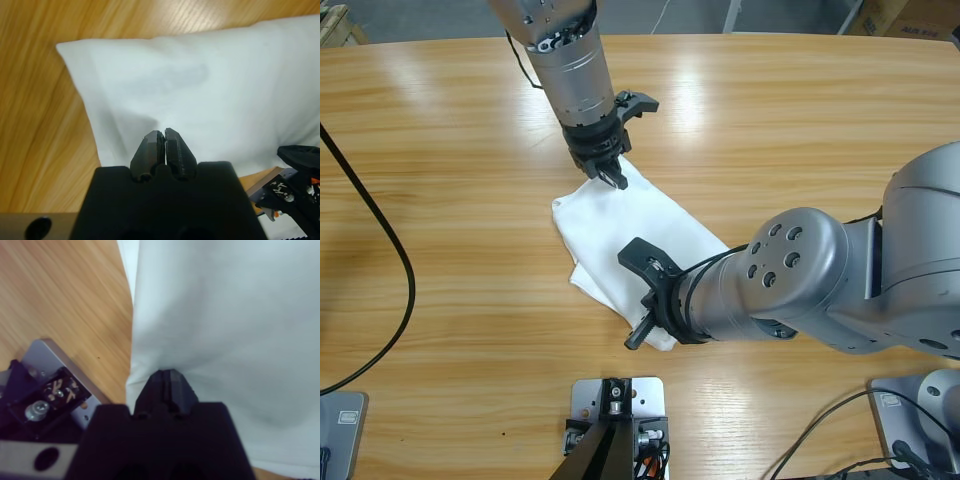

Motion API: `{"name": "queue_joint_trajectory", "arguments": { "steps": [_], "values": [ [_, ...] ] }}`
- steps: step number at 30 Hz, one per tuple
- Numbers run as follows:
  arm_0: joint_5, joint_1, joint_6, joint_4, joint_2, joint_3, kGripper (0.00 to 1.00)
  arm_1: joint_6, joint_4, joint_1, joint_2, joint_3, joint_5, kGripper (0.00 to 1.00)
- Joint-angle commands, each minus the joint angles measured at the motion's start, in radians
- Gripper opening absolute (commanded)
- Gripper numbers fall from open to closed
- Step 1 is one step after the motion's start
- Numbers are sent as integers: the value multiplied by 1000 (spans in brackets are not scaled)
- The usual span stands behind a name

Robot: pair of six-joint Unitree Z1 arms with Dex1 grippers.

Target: Fold clothes

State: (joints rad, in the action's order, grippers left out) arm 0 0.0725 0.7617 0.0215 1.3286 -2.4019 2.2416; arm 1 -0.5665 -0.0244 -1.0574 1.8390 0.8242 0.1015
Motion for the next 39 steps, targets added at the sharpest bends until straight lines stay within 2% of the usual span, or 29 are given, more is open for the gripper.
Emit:
{"name": "queue_joint_trajectory", "arguments": {
  "steps": [1, 11, 22, 26, 29, 34, 35, 36, 38, 39],
  "values": [
    [44, -22, -36, -31, -74, -2, 0, -34, -7, -19, 122, -57, 40, 0],
    [66, -24, -55, -36, -134, 24, 0, -43, -5, -35, 141, -61, 41, 0],
    [-139, 31, -174, -29, -179, 20, 0, -56, 11, -35, 96, -96, 30, 0],
    [-140, 36, -187, -28, -179, 22, 0, -57, 10, -35, 97, -101, 27, 0],
    [-158, 24, -198, -10, -127, 8, 0, -54, 20, -35, 63, -100, 10, 0],
    [-202, -9, -192, -11, 31, -33, 0, -22, 203, -35, -101, -47, -94, 12],
    [-209, -12, -192, -11, 66, -37, 0, -12, 229, -35, -151, -36, -111, 570],
    [-211, -13, -188, -12, 103, -37, 0, -5, 258, -35, -206, -23, -133, 983],
    [-210, -13, -147, -12, 172, -38, 0, 4, 332, -35, -305, 16, -170, 1000],
    [-208, -12, -124, -13, 202, -44, 199, 5, 356, -35, -345, 32, -175, 1000]
  ]
}}
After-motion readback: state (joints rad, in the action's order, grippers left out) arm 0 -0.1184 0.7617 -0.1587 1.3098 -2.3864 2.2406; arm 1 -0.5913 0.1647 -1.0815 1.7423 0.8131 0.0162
